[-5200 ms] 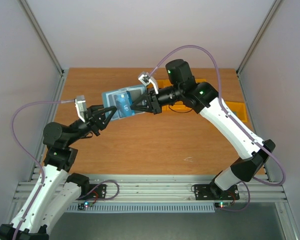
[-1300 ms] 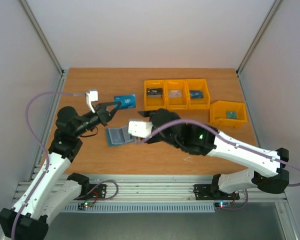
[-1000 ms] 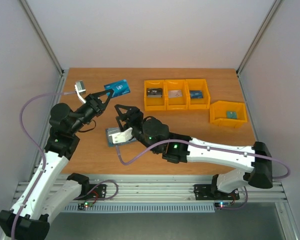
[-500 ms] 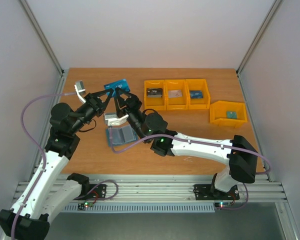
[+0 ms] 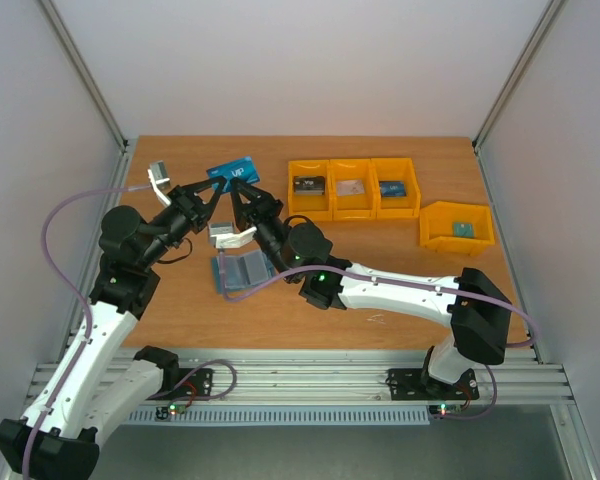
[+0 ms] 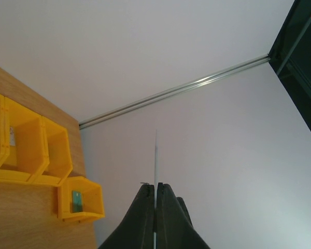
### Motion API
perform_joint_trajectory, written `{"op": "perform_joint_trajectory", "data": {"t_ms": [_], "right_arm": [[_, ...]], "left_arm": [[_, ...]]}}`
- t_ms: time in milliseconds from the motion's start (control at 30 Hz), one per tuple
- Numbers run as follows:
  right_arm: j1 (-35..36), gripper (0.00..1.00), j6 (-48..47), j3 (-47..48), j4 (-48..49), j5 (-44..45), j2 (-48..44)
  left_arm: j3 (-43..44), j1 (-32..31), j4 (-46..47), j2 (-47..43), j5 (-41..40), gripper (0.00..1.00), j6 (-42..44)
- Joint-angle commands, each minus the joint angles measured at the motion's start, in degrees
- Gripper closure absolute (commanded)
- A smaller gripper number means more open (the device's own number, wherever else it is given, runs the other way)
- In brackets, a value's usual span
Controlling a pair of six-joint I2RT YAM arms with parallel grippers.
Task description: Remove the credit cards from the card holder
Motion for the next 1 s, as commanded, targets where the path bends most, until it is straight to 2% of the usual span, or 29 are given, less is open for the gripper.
{"op": "perform_joint_trajectory", "data": {"t_ms": [0,100,400,433,467,567,600,700,767,833,967], "right_arm": [[-0.2,0.9,-12.5,1.6,1.5,0.0,0.3],[-0.4,0.99,-12.5,2.1,1.7,-0.5,0.5],[-1.1,0.99,-13.1,3.2,1.9,-0.9,0.3],[-1.2,0.99,-12.9,3.4,1.4,-0.7,0.3],[-1.3,0.99,-12.5,3.5,0.7,-0.5,0.1],[-2.3,0.99,-9.6,3.7,-3.9,0.7,-1.4],[-2.8,0.99,-8.0,3.7,-6.4,1.2,-2.1],[-5.6,0.99,0.9,5.2,-21.6,2.6,-5.7],[-9.1,0.99,11.1,8.7,-40.2,0.9,-8.3],[-14.0,0.99,20.8,13.0,-62.3,-4.3,-10.4],[-25.8,0.99,29.9,21.0,-91.4,-21.0,-11.1]], "left_arm": [[0.7,0.0,1.8,-0.2,-0.2,1.0,-0.2],[0.7,0.1,2.2,-0.2,-0.1,1.0,0.1],[0.3,0.1,2.6,-0.3,0.0,0.98,0.4],[0.2,0.0,2.4,-0.4,-0.2,0.86,0.4],[0.1,0.0,2.0,-0.5,-0.5,0.68,0.3],[-0.6,0.1,1.0,-1.0,-1.6,0.02,0.2],[-0.9,0.1,0.3,-1.2,-2.1,0.01,0.2],[-2.4,0.5,-1.6,-2.3,-4.2,0.01,1.9],[-3.8,1.4,-3.1,-3.0,-5.9,0.01,4.4],[-5.2,2.2,-4.4,-3.6,-7.7,0.01,6.2],[-8.3,3.8,-6.8,-5.0,-10.9,0.01,11.1]]}}
